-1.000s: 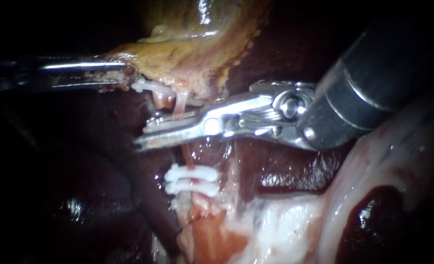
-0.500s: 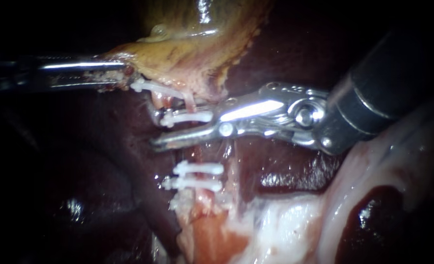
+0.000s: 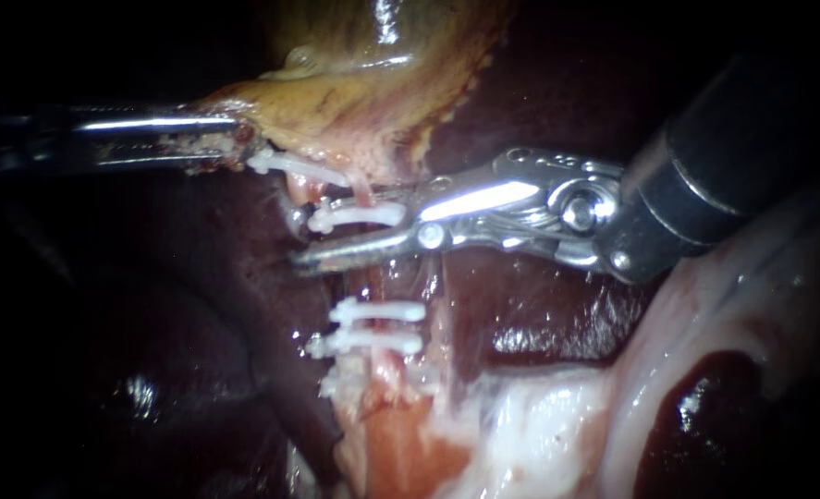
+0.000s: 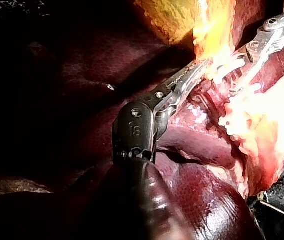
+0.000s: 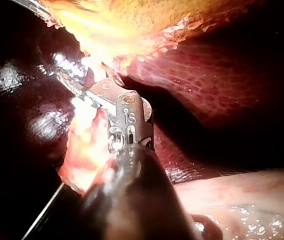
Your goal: Going back third clip right tube
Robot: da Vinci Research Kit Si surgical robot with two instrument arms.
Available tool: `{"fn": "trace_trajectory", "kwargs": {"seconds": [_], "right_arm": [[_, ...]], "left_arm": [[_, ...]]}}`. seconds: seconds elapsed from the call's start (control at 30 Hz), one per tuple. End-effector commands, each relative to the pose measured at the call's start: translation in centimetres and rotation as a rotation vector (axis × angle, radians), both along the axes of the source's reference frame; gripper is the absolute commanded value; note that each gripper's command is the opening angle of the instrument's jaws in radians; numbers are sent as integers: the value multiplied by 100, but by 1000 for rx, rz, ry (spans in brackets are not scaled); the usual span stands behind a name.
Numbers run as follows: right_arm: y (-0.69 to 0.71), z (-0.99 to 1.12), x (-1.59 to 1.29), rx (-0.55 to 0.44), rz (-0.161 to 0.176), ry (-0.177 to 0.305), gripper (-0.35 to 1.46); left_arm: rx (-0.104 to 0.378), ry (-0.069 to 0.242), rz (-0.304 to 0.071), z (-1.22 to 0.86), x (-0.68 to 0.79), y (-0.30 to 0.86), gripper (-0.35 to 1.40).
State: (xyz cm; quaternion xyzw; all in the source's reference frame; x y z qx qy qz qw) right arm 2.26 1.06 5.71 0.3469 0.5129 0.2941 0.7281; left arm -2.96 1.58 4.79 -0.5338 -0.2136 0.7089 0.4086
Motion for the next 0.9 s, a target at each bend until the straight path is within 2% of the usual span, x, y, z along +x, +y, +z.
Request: {"fn": "trace_trajectory", "kwargs": {"seconds": [0.03, 0.7, 0.83, 0.9], "right_arm": [[0, 0, 0, 1, 0, 0, 50], [-2, 10, 1, -26, -5, 4, 50], [-3, 6, -7, -70, -20, 17, 50], [-3, 3, -16, -130, -41, 31, 50]], "left_arm": [[0, 0, 0, 0, 0, 0, -35], [0, 0, 0, 0, 0, 0, -35], [0, 0, 0, 0, 0, 0, -35], [0, 0, 0, 0, 1, -1, -35]]}}
